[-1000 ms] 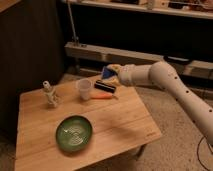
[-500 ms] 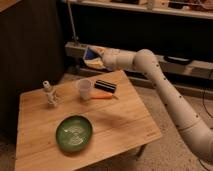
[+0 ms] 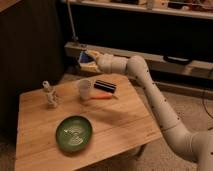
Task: Place the white sponge in the ceramic cup
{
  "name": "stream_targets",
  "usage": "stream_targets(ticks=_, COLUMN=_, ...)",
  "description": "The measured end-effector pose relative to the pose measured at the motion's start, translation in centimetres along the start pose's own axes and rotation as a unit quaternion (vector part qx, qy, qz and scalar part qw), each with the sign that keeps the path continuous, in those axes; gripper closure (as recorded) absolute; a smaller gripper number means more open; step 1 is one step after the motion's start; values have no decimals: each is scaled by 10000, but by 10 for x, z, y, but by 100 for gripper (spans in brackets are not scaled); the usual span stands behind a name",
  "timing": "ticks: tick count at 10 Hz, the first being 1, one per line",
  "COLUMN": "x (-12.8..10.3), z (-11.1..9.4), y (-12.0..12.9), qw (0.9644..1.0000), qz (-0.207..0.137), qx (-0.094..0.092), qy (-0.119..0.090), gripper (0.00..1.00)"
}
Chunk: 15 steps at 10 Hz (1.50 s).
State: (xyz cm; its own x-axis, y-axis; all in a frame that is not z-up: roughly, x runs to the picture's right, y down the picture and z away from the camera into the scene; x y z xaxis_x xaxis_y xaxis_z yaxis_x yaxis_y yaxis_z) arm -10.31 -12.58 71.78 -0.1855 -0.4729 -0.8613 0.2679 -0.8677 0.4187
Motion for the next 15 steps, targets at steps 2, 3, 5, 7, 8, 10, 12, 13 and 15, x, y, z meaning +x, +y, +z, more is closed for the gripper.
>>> stream_targets(ticks=2, x=-18, z=12, y=-7, qw=9997, qz=99, qx=152, qy=-185, gripper=100)
stream_targets(ticks=3, x=-25, z=16, y=-9, qw=9994, qz=143, qx=197, qy=-250, gripper=100)
stream_targets(ticks=5, x=-40, z=30, y=-18, qw=9982, qz=228, qx=381, qy=-409, gripper=100)
stream_targets(ticks=7, x=-55, z=40, y=-25, qw=9972, qz=305, qx=503, qy=-472, gripper=100)
stream_targets(ticks=8, x=-67, z=45, y=-27, qw=9965, qz=372, qx=541, qy=-516, gripper=100)
stream_targets(ticks=10, x=-85, z=53, y=-33, qw=9953, qz=458, qx=624, qy=-586, gripper=100)
stream_targets(ticks=12, x=-102, z=57, y=-37, qw=9942, qz=548, qx=655, qy=-658, gripper=100)
stream_targets(ticks=13, x=-106, z=57, y=-39, qw=9936, qz=597, qx=665, qy=-688, gripper=96)
stream_targets(ticks=15, x=-113, z=58, y=-41, qw=9925, qz=674, qx=705, qy=-743, gripper=74)
